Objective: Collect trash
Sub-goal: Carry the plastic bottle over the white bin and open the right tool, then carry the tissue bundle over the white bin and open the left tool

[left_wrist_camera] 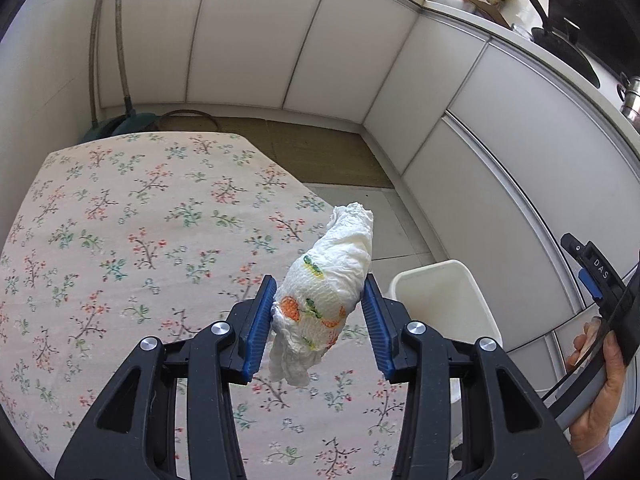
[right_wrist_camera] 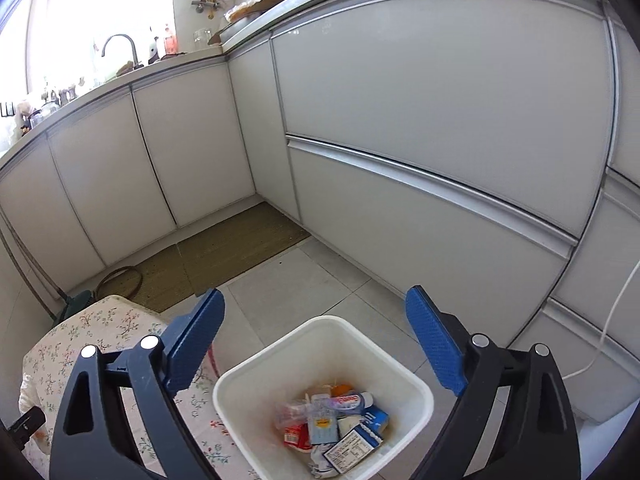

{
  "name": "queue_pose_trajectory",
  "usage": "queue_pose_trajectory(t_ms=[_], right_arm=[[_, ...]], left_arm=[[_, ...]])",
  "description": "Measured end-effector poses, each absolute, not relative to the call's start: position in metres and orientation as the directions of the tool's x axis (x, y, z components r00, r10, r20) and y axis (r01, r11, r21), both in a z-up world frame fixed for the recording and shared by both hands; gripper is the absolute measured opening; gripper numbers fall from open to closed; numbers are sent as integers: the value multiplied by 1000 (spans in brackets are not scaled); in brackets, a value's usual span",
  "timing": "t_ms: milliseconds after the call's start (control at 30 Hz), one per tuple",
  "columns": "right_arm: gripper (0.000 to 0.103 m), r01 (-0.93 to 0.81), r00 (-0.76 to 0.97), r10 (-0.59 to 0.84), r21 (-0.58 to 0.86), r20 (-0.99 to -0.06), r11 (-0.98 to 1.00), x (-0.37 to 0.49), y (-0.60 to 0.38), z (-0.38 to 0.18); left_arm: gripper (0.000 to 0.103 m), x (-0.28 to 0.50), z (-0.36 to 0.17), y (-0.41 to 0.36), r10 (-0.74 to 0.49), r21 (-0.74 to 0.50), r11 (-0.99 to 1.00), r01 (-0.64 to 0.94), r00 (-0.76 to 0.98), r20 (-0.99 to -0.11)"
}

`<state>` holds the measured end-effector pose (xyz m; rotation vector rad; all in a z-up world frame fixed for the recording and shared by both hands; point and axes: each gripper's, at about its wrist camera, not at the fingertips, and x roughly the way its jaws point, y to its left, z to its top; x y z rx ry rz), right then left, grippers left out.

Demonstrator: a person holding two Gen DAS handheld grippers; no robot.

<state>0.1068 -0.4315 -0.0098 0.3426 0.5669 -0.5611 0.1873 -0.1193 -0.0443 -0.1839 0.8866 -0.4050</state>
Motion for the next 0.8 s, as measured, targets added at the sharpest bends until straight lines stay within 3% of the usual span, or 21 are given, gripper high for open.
queue_pose_trajectory(t_ms=[167, 500, 800], right_arm=[[90, 612, 679, -414, 156, -607, 775, 88, -457, -15], [91, 677, 641, -411, 225, -649, 701, 46, -514, -27], [91, 709, 626, -414, 261, -661, 655, 32, -537, -33]], left_arm=[[41, 194, -51, -173, -467, -350, 884, 311, 521, -714], [42, 191, -44, -301, -505, -271, 839, 472, 489, -711], [47, 196, -49, -357, -493, -220, 823, 524, 464, -736]])
